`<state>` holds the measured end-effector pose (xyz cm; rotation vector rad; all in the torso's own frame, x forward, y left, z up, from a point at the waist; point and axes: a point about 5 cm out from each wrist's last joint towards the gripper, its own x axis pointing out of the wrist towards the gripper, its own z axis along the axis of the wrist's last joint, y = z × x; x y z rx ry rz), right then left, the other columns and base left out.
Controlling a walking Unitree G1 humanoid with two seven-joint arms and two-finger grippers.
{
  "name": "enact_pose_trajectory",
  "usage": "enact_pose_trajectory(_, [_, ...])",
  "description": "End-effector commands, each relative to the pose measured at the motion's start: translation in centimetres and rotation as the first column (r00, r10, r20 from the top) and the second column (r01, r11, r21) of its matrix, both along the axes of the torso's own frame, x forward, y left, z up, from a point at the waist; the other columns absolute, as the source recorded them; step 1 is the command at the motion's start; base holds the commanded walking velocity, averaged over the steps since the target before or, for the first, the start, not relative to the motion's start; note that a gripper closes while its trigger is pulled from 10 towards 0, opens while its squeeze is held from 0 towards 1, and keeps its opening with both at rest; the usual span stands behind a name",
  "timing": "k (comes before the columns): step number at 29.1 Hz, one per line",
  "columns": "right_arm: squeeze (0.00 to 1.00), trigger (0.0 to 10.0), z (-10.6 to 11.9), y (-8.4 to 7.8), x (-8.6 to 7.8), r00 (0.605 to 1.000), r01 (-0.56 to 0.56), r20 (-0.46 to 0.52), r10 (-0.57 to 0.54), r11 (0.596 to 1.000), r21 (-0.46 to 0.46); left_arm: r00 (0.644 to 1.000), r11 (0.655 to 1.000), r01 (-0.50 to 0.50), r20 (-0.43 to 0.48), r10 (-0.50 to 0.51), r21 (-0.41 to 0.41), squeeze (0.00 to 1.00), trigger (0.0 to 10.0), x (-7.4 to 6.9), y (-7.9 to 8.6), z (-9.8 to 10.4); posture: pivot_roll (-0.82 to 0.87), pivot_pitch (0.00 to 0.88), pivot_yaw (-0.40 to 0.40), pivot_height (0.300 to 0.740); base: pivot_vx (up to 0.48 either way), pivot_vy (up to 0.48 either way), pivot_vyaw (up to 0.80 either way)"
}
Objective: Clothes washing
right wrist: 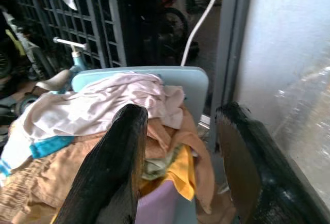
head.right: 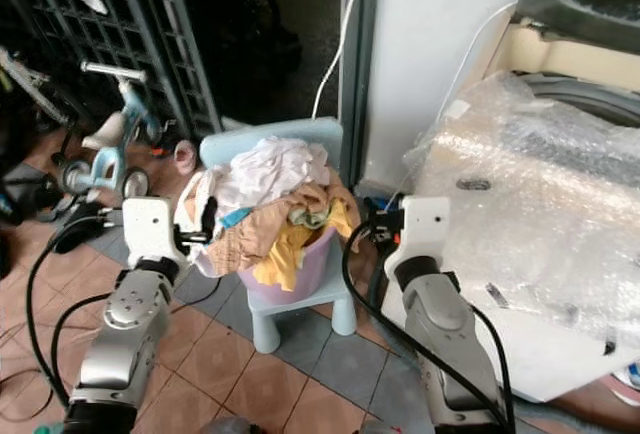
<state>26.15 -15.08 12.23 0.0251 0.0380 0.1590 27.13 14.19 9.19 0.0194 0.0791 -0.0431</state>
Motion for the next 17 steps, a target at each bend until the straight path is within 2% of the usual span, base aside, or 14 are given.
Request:
enact_pose_trajectory(1, [0.00, 10.0, 0.66, -0.02, 0.41, 0.999, -0.005, 0.032, 0.006, 1.000, -0.004, 1.000, 1.000, -0.001, -0.003, 0.001, 0.007, 0.00, 10.0, 0.01, 0.31, 0.07, -0.10, 0.010, 0.052, 0.740, 0.000, 0.000, 0.79])
enact_pose_trajectory(5, [0.00, 10.0, 0.78, -0.13, 0.75, 0.999, -0.013, 0.039, 0.013, 1.000, -0.007, 1.000, 1.000, -0.008, -0.011, 0.008, 0.003, 0.00, 10.0, -0.01, 0.42, -0.04, -0.10, 0.011, 0.051, 0.740, 0.000, 0.000, 0.72])
enact_pose_trajectory(12, [0.00, 10.0, 0.81, -0.10, 1.17, 0.999, -0.030, 0.039, 0.030, 1.000, -0.005, 1.000, 1.000, -0.002, -0.009, 0.002, -0.006, 0.00, 10.0, -0.11, 0.42, 0.04, -0.10, 0.013, 0.048, 0.740, 0.000, 0.000, 0.00])
enact_pose_trajectory(14, [0.00, 10.0, 0.80, 0.05, 1.19, 0.998, -0.045, 0.040, 0.045, 0.999, -0.018, 1.000, 1.000, -0.002, -0.008, 0.002, -0.006, 0.00, 10.0, -0.12, 0.41, 0.05, -0.10, 0.013, 0.047, 0.740, 0.277, 0.000, 0.00])
enact_pose_trajectory(17, [0.00, 10.0, 0.76, 0.43, 1.22, 0.996, -0.079, 0.047, 0.081, 0.996, -0.050, 1.000, 1.000, -0.001, -0.011, 0.001, -0.007, 0.00, 10.0, -0.14, 0.43, 0.01, -0.10, 0.011, 0.047, 0.740, 0.000, 0.000, 0.22])
